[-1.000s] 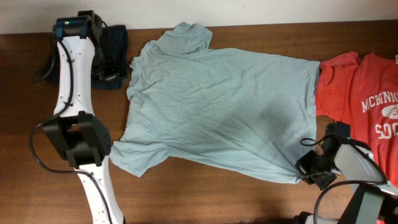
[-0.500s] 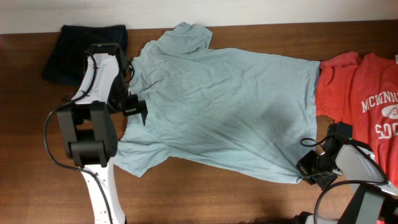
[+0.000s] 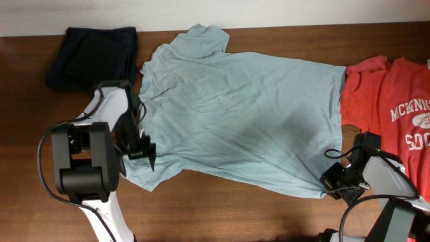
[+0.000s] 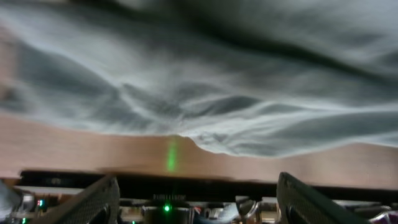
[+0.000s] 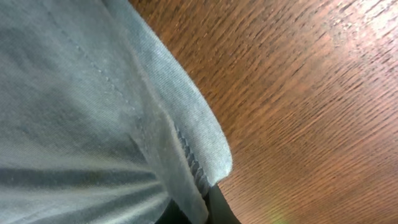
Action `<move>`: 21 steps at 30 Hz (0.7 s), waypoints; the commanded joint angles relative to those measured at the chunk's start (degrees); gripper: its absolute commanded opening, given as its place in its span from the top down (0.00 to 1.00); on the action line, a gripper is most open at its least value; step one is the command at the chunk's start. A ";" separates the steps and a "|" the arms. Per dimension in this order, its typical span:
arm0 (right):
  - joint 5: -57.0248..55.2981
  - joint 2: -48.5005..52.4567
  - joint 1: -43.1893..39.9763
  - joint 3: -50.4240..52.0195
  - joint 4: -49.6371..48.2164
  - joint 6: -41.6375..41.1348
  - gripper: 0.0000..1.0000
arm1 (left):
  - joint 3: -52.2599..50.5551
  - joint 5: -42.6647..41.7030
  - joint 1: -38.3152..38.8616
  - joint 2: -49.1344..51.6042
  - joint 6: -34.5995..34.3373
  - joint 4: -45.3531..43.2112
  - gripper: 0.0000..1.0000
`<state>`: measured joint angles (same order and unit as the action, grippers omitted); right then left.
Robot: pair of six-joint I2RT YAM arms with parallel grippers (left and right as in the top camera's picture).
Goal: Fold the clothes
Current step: 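Move the left gripper to the shirt's lower-left hem corner and grasp it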
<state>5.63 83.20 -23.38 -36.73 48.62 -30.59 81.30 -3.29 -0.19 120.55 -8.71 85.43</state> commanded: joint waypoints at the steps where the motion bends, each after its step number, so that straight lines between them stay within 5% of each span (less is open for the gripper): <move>1: -1.33 0.66 -0.55 0.96 -1.14 0.37 0.96 | -2.56 -0.79 -1.33 -0.20 0.92 -1.31 0.21; 8: -1.33 0.66 -0.55 0.96 -1.14 0.37 0.96 | -2.67 -0.17 -3.74 -0.20 0.61 -5.38 0.21; 11: -1.33 0.66 -0.55 0.96 -1.33 0.37 0.96 | -2.67 -0.31 -4.63 -0.24 0.11 -7.50 0.32; 19: -1.33 0.66 -0.55 0.96 -1.36 0.37 0.96 | -2.67 -0.33 -5.66 -1.33 -1.92 -11.26 0.32; 21: -1.33 0.66 -0.55 0.96 -1.33 0.37 0.96 | -2.69 -0.15 -5.68 -1.33 -1.92 -11.61 0.39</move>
<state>5.63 83.20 -23.40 -36.73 48.60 -30.11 78.83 -3.22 -5.54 120.53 -9.78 74.26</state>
